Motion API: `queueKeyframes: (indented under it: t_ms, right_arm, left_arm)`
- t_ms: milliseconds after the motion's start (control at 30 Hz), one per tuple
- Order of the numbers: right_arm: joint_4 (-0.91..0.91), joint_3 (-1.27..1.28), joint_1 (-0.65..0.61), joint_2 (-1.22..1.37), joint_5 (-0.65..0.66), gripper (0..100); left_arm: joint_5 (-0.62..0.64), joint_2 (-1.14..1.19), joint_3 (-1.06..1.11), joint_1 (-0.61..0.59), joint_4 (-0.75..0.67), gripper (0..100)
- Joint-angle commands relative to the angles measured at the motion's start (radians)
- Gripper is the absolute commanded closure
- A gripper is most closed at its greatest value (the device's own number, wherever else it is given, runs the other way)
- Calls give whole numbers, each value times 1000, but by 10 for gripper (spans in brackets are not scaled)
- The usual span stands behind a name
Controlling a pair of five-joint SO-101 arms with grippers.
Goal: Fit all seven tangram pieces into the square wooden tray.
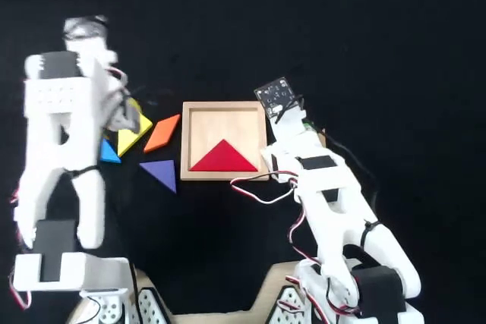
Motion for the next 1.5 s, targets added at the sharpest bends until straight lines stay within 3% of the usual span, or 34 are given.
queueKeyframes:
  t_ms: [0, 167, 400, 700, 1467]
  right_arm:
    - [-17, -1, -15, 2, 11, 987]
    - [-15, -1, -15, 2, 11, 987]
    - [-15, 4, -15, 2, 11, 987]
    - [-15, 4, -15, 2, 11, 987]
    - [-17, 2, -15, 2, 11, 987]
  left_arm:
    - [21, -41, 102, 99, -83, 798]
    - [58, -12, 163, 93, -166, 798]
    - [69, 157, -44, -58, -196, 795]
    - [38, 502, -272, -64, -196, 726]
    - [-9, 804, -561, -47, -196, 726]
